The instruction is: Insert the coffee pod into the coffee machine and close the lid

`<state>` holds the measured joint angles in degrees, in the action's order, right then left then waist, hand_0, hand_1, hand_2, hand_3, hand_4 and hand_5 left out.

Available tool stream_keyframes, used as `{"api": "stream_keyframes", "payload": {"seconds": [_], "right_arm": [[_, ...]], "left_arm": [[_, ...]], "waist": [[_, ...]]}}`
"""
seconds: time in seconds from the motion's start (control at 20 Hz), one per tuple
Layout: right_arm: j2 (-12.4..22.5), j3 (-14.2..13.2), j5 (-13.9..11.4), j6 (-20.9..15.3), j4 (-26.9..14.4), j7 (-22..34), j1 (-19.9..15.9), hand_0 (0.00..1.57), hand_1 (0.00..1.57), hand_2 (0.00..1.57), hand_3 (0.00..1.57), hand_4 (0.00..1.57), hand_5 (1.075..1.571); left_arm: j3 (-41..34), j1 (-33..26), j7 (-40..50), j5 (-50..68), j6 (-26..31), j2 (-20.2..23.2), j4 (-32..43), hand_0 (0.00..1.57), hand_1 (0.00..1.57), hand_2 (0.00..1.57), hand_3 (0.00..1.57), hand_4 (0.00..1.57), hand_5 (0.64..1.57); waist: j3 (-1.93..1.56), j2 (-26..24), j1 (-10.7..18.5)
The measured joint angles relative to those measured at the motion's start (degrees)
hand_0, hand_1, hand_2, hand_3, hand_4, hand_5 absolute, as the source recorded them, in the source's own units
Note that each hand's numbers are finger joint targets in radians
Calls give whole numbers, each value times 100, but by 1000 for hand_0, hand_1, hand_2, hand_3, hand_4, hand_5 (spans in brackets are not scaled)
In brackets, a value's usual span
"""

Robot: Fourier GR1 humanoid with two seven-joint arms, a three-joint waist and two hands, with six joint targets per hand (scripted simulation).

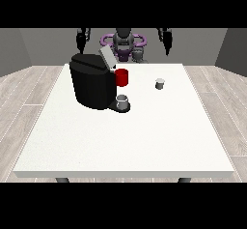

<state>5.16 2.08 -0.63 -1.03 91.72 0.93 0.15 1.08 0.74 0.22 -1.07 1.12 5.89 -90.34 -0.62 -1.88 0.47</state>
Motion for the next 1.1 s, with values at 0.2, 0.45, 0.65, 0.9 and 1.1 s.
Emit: {"api": "stream_keyframes", "payload": {"seconds": [0.2,0.45,0.65,0.9,1.1], "right_arm": [[34,-135,104,98,-132,-98,91,0,0,0,0,0,1571],[49,-317,-244,-370,-258,-133,67,0,0,0,0,0,1571],[43,-352,-516,-651,-320,-207,-155,0,0,0,0,0,1571],[-64,-191,-729,-762,-373,-346,-404,0,0,0,0,0,1571],[-189,12,-837,-783,-277,-179,-604,0,0,0,0,0,1571]], "left_arm": [[26,-85,-139,-130,313,307,-78,0,0,0,0,0,1571],[157,-255,-679,-537,737,862,-79,0,0,0,0,0,1571],[94,1,-892,-898,874,1251,184,0,0,0,0,0,1571],[-152,712,-596,-1125,1048,1632,706,0,0,0,0,0,1571],[-263,1158,-580,-1388,1144,1900,1287,0,0,0,0,0,1571]], "waist": [[40,-22,13],[56,21,26],[61,307,-112],[61,651,-424],[63,902,-671]]}}
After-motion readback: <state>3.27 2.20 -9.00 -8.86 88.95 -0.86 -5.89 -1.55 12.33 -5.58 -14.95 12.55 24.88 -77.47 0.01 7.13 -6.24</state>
